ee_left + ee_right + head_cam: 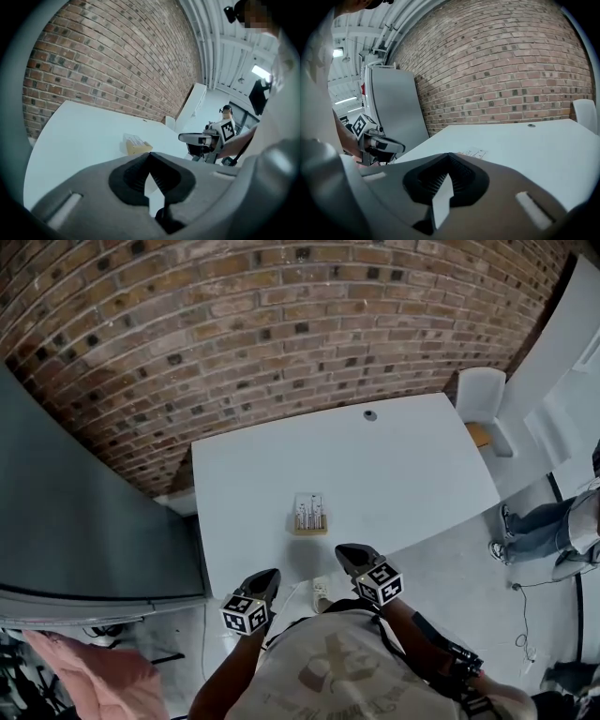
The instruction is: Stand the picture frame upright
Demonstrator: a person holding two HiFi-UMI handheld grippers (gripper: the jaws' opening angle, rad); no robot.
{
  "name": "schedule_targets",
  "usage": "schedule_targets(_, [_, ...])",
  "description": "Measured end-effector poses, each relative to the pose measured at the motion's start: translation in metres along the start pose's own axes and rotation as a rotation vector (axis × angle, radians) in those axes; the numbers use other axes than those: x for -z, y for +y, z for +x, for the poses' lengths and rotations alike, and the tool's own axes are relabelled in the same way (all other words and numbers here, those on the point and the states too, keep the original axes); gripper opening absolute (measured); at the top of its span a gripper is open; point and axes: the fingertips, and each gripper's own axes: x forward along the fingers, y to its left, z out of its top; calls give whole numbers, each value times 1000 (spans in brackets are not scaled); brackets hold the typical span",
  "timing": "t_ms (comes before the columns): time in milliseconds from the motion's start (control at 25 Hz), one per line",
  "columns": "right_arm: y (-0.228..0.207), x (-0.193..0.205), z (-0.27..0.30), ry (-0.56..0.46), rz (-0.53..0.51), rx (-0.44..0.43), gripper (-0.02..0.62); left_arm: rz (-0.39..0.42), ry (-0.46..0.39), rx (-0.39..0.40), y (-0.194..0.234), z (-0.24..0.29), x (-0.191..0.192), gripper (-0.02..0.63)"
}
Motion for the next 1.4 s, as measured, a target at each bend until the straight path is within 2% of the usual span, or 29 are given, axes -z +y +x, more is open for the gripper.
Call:
schedule_targets(480, [-65,-14,41,38,-27,-64,6,5,45,-63,20,64,-36,2])
schedule_targets(640, [-78,-14,52,71,-30,-103,6,-38,74,-87,25,78,-41,2])
schedule_targets(720, [-85,-14,58,73,-1,-111,6,-75,86,-91,27,85,-45,2])
schedule_targets(920, [-98,-1,74,133,96,-115,6,-108,108,-101,36,100,-61,2])
schedule_targets(1080, [-103,9,87,159,199,-102,6,-148,159,-110,50,113,-57,3])
schedule_targets(1280, [-106,22,96,222,269,-81,8,-184,223,-86,61,129,-52,3])
schedule_targets(1400, [-108,30,104,286,330,-89,66,-216,263,-40,65,143,-49,11])
